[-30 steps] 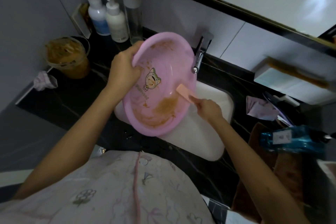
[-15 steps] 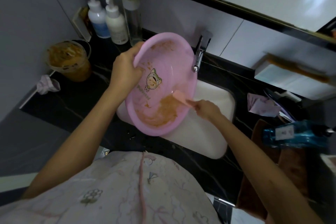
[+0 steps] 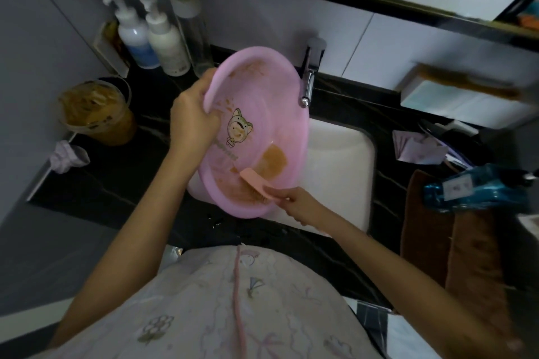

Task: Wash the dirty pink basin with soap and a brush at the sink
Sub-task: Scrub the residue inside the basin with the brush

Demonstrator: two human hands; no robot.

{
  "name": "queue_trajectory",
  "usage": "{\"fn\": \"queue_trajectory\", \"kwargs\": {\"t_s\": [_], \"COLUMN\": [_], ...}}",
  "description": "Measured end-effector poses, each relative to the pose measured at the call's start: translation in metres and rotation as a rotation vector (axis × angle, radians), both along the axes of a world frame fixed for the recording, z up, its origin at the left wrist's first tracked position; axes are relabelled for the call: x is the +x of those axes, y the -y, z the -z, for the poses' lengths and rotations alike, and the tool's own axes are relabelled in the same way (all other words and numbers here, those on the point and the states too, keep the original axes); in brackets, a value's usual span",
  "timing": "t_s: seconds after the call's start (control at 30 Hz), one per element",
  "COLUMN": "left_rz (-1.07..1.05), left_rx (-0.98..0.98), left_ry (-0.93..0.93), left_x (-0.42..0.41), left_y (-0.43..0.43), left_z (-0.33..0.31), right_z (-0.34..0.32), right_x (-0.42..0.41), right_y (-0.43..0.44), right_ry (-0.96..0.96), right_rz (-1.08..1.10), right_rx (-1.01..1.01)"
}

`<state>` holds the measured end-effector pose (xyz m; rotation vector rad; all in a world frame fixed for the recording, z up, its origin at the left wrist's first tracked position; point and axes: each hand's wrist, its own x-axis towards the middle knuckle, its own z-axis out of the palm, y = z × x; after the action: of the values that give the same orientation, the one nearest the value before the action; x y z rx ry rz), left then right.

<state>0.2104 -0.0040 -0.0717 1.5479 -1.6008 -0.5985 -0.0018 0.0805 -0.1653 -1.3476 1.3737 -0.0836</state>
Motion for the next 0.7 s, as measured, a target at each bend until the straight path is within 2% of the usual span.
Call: {"fn": "queue_trajectory", "kwargs": {"t_s": [0.07,0.13,0.3,0.43,0.53,0.7], "left_rz": [0.005,0.007,0.004,0.008,-0.001,-0.01], "left_rx": [-0.009,-0.01,0.002,-0.007,0.0,-0.016], "left_ry": [-0.002,-0.006,-0.008,0.002,-0.006,-0.02], "left_x": [0.001,0.001,0.0,0.001,0.001,0.002], "left_y": [0.0,0.001,0.001,0.002,0.003,0.003], "left_z": [0.0,-0.001,-0.001,0.0,0.001,0.002], "right_z": [0.001,0.005,0.026,0.025,0.026,0.01], "right_x": [0.003,-0.003,-0.029,-0.035,-0.027,0.008], "right_y": [-0.003,0.003,0.044,0.075,0.066,0.021], "right_ry": [0.065,0.024,-0.346,-0.646,-0.596,-0.225], "right_rz": [-0.002,-0.034,-0.107,-0.21,-0.177,-0.161], "right_rx": [0.075,0.078,-0.099,-0.317,-0.296,-0.048]}}
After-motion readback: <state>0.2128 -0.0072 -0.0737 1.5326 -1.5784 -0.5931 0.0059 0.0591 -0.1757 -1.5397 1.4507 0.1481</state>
